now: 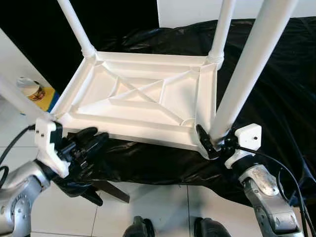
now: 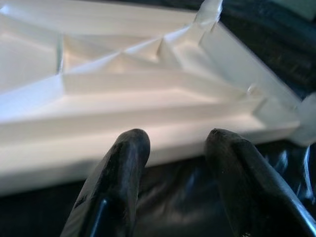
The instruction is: Building children table
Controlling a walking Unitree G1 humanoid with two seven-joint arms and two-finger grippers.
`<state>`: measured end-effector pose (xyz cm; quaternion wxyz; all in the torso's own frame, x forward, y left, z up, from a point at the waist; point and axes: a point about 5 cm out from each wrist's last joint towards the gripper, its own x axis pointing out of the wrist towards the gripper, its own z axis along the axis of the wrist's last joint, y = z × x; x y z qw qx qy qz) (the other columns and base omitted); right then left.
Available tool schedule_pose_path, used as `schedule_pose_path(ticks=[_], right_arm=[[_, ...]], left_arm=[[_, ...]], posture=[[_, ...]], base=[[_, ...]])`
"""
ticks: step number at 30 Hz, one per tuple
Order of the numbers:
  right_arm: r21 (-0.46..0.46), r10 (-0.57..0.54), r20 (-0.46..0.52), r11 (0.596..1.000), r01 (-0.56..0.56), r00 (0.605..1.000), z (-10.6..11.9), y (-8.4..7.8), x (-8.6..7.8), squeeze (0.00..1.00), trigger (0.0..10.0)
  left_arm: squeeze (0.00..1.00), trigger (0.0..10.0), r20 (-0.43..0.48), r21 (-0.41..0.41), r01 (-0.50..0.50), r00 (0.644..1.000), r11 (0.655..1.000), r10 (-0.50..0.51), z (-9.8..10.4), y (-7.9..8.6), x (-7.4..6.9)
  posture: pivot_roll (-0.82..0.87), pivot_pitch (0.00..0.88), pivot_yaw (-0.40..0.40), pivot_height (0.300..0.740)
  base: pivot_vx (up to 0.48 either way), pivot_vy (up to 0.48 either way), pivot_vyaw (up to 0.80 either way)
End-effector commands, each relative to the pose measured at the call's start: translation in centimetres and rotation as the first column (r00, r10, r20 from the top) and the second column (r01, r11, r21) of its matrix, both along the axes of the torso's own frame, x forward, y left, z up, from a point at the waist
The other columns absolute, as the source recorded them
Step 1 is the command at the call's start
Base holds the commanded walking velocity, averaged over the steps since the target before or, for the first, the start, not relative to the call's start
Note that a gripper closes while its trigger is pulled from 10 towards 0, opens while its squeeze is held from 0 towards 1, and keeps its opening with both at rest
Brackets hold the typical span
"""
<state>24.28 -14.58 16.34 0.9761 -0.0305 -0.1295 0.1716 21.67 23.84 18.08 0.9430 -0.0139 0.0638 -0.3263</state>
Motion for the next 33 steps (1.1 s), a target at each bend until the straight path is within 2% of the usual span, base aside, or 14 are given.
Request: schedule_pose_path(ticks=[1, 2, 4, 7, 8, 9, 11, 12, 16, 17, 18, 20, 23, 33], right_arm=[[0.0, -0.015, -0.013, 1.0, 0.015, 1.0, -0.5, -0.1, 0.1, 0.0, 10.0], [0.002, -0.025, -0.013, 1.0, 0.025, 1.0, -0.5, -0.3, 0.3, 0.0, 10.0], [0.002, -0.025, -0.013, 1.0, 0.025, 1.0, -0.5, -0.3, 0.3, 0.0, 10.0], [-0.005, -0.045, -0.005, 0.999, 0.045, 0.999, -0.4, -0.8, 1.2, 0.0, 10.0], [-0.009, -0.049, -0.003, 0.999, 0.049, 0.999, -0.4, -0.9, 1.4, 0.0, 10.0], [-0.009, -0.049, -0.003, 0.999, 0.049, 0.999, -0.4, -0.9, 1.4, 0.0, 10.0], [-0.016, -0.061, 0.0, 0.998, 0.061, 0.998, -0.4, -1.2, 1.8, 0.0, 10.0], [-0.021, -0.076, -0.001, 0.997, 0.076, 0.997, -0.5, -1.6, 2.0, 0.0, 10.0], [-0.035, -0.106, -0.004, 0.994, 0.106, 0.994, -0.7, -2.2, 2.4, 0.0, 10.0], [-0.036, -0.122, -0.008, 0.992, 0.122, 0.993, -0.9, -2.5, 2.6, 0.0, 10.0], [-0.036, -0.122, -0.008, 0.992, 0.122, 0.993, -0.9, -2.5, 2.6, 0.0, 10.0], [-0.051, -0.126, -0.023, 0.991, 0.125, 0.992, -1.2, -3.0, 3.0, 0.0, 10.0], [-0.067, -0.113, -0.036, 0.992, 0.111, 0.993, -1.6, -3.1, 3.4, 0.0, 10.0], [-0.104, -0.057, -0.083, 0.993, 0.048, 0.995, -2.6, -3.2, 4.4, 0.0, 10.0]], left_arm=[[0.0, 10.0, -0.017, 0.042, 0.045, 0.999, 0.998, -0.044, -0.6, -0.9, -1.0], [0.0, 10.0, -0.033, 0.04, 0.096, 0.995, 0.995, -0.095, -1.2, -2.1, -1.7], [0.0, 10.0, -0.033, 0.04, 0.096, 0.995, 0.995, -0.095, -1.2, -2.1, -1.7], [0.0, 10.0, 0.005, -0.076, 0.223, 0.975, 0.972, -0.223, -1.4, -7.4, -2.1], [0.0, 10.0, 0.022, -0.105, 0.24, 0.971, 0.965, -0.239, -1.2, -8.4, -1.9], [0.0, 10.0, 0.022, -0.105, 0.24, 0.971, 0.965, -0.239, -1.2, -8.4, -1.9], [0.0, 10.0, 0.053, -0.144, 0.262, 0.965, 0.954, -0.257, -0.9, -9.9, -1.8], [0.0, 10.0, 0.028, -0.19, 0.23, 0.973, 0.954, -0.229, -1.2, -10.5, -1.4], [0.0, 10.0, 0.023, -0.203, 0.165, 0.986, 0.965, -0.164, -1.6, -11.4, -0.3], [0.0, 10.0, 0.053, -0.172, 0.126, 0.992, 0.977, -0.119, -1.5, -11.8, 0.5], [0.0, 10.0, 0.053, -0.172, 0.126, 0.992, 0.977, -0.119, -1.5, -11.8, 0.5], [0.0, 10.0, 0.114, -0.152, 0.033, 0.993, 0.988, -0.016, -0.8, -12.7, 3.0], [0.0, 10.0, 0.163, -0.132, 0.036, 0.986, 0.991, -0.014, -0.1, -13.9, 4.1], [0.0, 10.0, 0.185, -0.068, 0.116, 0.977, 0.991, -0.101, 0.2, -16.0, 5.2]], posture=[[0.02, 0.121, 0.071, 0.74], [0.02, 0.109, 0.067, 0.74], [0.02, 0.109, 0.067, 0.74], [0.02, 0.081, 0.062, 0.74], [0.02, 0.08, 0.061, 0.74], [0.02, 0.08, 0.061, 0.74], [0.02, 0.074, 0.058, 0.74], [0.02, 0.072, 0.057, 0.74], [0.03, 0.07, 0.052, 0.74], [0.03, 0.069, 0.049, 0.74], [0.03, 0.069, 0.049, 0.74], [0.03, 0.064, 0.045, 0.74], [0.03, 0.062, 0.047, 0.74], [0.01, 0.077, 0.071, 0.74]], base=[[0.0, 0.0, 0.0], [0.0, 0.0, 0.0], [0.0, 0.0, 0.0], [0.0, 0.0, 0.0], [0.0, 0.0, 0.0], [0.0, 0.0, 0.0], [0.0, 0.0, 0.0], [0.0, 0.0, 0.0], [0.0, 0.0, 0.0], [0.0, 0.0, 0.0], [0.0, 0.0, 0.0], [0.0, 0.0, 0.0], [0.0, 0.0, 0.0], [0.0, 0.0, 0.0]])
